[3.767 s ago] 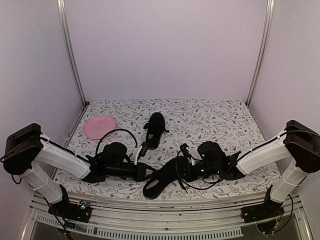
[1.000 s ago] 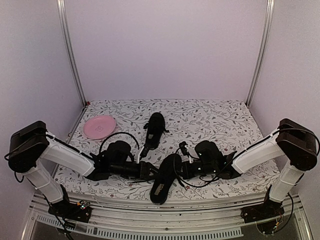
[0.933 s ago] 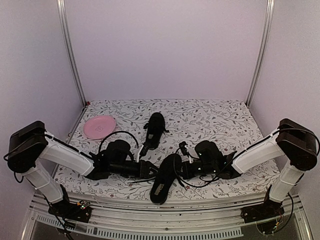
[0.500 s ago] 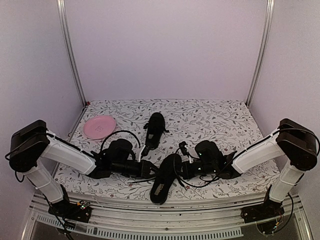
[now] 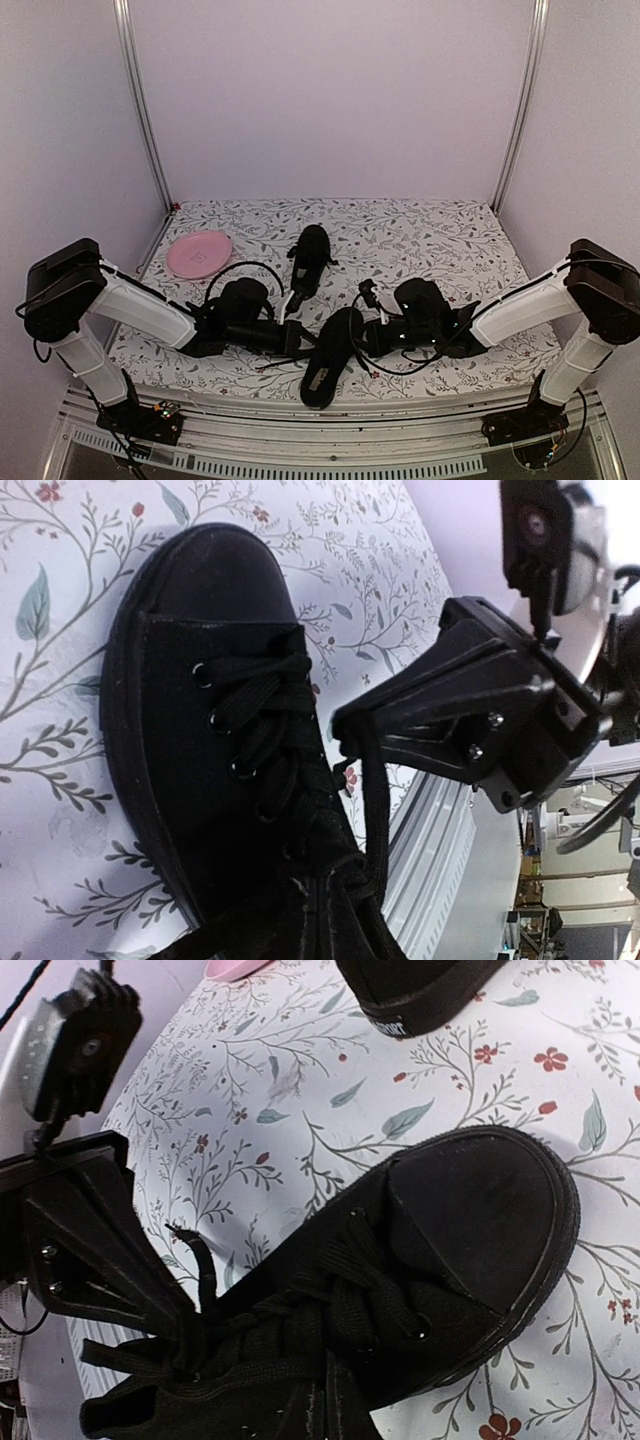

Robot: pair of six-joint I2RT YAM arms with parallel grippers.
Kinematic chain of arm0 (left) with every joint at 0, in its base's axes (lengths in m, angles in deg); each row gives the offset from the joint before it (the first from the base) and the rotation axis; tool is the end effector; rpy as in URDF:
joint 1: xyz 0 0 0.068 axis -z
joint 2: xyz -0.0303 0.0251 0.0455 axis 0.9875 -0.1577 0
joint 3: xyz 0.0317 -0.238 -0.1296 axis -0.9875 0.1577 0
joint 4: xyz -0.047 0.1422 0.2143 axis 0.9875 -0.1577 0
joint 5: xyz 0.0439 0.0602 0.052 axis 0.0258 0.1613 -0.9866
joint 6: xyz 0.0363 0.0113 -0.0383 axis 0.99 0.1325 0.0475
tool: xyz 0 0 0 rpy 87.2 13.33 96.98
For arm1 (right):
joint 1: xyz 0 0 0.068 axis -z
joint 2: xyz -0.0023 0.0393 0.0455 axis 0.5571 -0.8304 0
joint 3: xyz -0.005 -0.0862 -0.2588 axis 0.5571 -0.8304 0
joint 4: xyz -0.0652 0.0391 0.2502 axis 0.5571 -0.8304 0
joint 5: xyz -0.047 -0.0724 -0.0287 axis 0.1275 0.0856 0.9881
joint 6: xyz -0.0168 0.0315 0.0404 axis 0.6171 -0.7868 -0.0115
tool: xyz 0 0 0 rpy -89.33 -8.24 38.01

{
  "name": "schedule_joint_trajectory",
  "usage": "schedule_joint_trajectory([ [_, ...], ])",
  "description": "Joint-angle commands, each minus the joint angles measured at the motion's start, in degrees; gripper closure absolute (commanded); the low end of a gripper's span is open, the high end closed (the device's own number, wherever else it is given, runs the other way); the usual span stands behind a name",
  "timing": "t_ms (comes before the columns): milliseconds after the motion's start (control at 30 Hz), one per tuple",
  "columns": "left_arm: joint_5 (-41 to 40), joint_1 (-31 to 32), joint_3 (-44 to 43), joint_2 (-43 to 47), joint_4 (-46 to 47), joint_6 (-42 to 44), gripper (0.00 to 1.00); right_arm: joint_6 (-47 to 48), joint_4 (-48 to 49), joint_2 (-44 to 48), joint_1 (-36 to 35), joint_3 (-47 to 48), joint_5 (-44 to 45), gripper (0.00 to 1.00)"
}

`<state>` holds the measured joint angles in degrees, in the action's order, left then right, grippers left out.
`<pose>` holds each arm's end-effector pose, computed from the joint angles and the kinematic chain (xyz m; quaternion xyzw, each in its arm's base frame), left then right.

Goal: Tie the shoes
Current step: Tie the loops with the shoelace on the shoe.

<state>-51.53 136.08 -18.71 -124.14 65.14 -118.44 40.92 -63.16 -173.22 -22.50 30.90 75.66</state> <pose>0.1635 -0.2577 0.1363 0.1247 0.8504 -0.4848 0.1619 0.1665 0.2615 0.1370 -0.2255 0.8525 0.3798 0.2796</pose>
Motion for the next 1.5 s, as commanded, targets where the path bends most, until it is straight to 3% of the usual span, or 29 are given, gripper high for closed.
schedule_joint_trajectory([
  [0,-1.49,-0.58,-0.18,1.93,1.77,2.31,1.0,1.85,0.44,4.55,-2.6,-0.65,-0.06,0.98],
  [467,-0.82,-0.67,-0.51,2.88,1.92,6.59,1.0,1.31,-1.57,1.44,-7.03,3.92,-0.73,0.98],
  [1200,-2.59,-0.84,-2.35,4.8,-2.59,10.27,1.0,-0.99,-3.16,-3.54,-7.45,6.04,-1.42,0.98],
  [1467,-5.62,-0.88,-1.33,6.08,-4.54,10.57,0.83,-1.69,-3.9,-2.67,-7.42,5.03,-0.76,0.98],
])
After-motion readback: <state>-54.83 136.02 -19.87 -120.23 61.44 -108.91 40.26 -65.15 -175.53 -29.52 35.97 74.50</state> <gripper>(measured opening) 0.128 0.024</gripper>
